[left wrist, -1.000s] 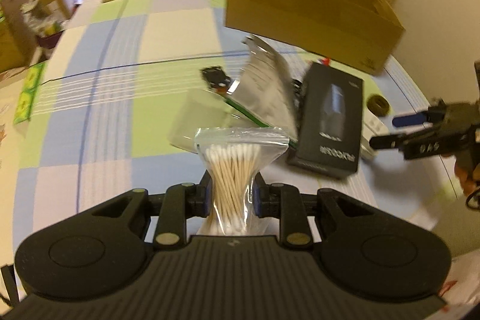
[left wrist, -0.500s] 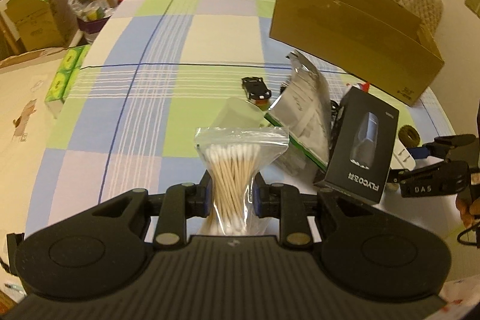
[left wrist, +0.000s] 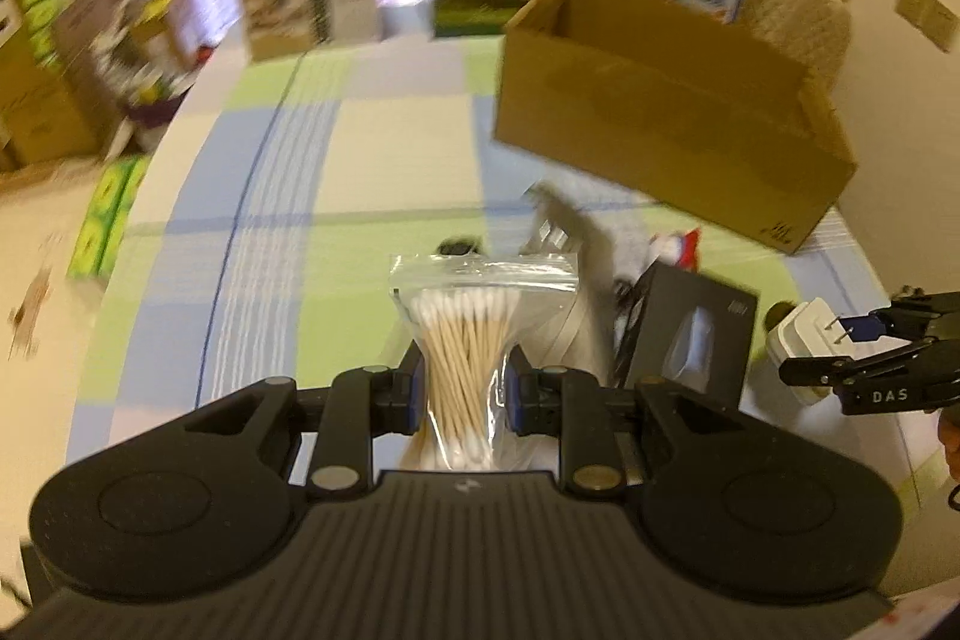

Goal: Organize objects
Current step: 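Carry the swab bag with the left tool while the right tool grasps the white plug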

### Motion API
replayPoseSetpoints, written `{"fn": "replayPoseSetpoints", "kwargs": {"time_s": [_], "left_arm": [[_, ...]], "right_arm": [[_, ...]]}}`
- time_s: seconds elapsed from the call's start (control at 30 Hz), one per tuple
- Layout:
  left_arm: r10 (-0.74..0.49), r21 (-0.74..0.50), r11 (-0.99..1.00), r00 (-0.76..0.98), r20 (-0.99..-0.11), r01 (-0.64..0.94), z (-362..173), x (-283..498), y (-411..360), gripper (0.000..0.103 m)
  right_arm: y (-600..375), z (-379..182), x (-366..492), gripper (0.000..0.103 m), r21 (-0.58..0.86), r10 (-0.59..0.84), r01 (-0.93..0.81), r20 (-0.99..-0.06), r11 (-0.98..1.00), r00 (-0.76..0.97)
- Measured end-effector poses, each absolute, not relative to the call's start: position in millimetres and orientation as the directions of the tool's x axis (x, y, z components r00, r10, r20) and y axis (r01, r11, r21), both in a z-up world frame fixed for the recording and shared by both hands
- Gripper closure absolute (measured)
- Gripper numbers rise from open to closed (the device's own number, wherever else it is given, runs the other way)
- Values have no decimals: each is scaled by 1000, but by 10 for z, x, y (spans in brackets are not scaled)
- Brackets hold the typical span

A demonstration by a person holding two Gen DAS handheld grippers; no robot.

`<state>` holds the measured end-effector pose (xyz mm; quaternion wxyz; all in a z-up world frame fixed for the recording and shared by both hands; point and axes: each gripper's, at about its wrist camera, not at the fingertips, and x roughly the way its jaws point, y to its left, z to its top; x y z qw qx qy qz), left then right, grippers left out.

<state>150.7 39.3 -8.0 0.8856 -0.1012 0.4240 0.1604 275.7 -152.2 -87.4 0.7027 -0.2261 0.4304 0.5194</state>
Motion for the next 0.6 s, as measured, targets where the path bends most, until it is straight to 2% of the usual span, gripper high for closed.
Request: {"fn": "replayPoseSetpoints", "kwargs": {"time_s": [0.27,0.6], "left_arm": [[104,-67,971,651,-752,-231,153,2111,515,82],[-2,-103,989,701,-713,-102,276,2893,494,82]], "right_arm": [[-1622,-356,2806,42,169,593,-868,-788,467,166],[-1212,72,3028,42,185,666,-843,-704,505,244]]}}
